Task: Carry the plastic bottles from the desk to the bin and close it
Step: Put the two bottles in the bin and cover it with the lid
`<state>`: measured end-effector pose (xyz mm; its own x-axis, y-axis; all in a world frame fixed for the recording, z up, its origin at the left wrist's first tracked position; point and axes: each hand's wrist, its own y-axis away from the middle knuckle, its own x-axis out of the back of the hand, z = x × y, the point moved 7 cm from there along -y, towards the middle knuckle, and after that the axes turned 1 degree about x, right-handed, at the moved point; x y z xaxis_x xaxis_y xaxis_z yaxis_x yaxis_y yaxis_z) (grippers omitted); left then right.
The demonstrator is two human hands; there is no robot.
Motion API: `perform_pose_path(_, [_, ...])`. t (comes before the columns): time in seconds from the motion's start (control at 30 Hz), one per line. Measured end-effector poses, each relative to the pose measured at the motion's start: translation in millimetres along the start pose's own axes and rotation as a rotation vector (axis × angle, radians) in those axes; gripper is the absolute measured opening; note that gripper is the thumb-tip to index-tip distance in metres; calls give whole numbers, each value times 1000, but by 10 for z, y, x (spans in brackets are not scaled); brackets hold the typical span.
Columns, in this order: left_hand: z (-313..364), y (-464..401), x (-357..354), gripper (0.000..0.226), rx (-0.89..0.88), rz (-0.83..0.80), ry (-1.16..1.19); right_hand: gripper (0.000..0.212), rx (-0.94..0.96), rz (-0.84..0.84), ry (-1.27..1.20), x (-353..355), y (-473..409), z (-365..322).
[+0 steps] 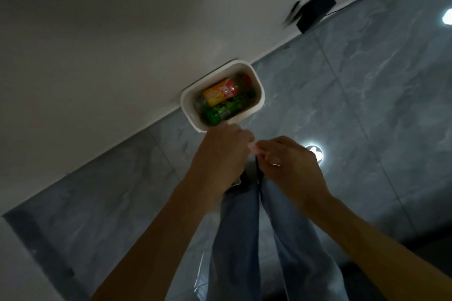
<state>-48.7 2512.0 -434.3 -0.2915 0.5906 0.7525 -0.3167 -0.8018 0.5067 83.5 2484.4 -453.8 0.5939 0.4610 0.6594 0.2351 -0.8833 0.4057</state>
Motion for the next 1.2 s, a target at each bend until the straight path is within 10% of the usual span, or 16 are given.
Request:
perform_pose_path(0.17, [-268, 81, 163, 59, 57, 399, 148, 17, -458, 154, -584, -306, -233, 153])
perform_pose_path(0.4, [-875, -246, -698, 71, 223, 225, 73, 3, -877, 140, -1526, -1113, -615, 150])
perform_pose_path(0.93, [-1182, -658, -1310, 100, 86, 169, -42, 48, -1071, 4, -1437, -1763, -907, 600])
perform_pose_path(1.2, [-1220, -770, -1318, 99, 75, 244, -84, 15, -1045, 102, -1342, -1700, -970, 707])
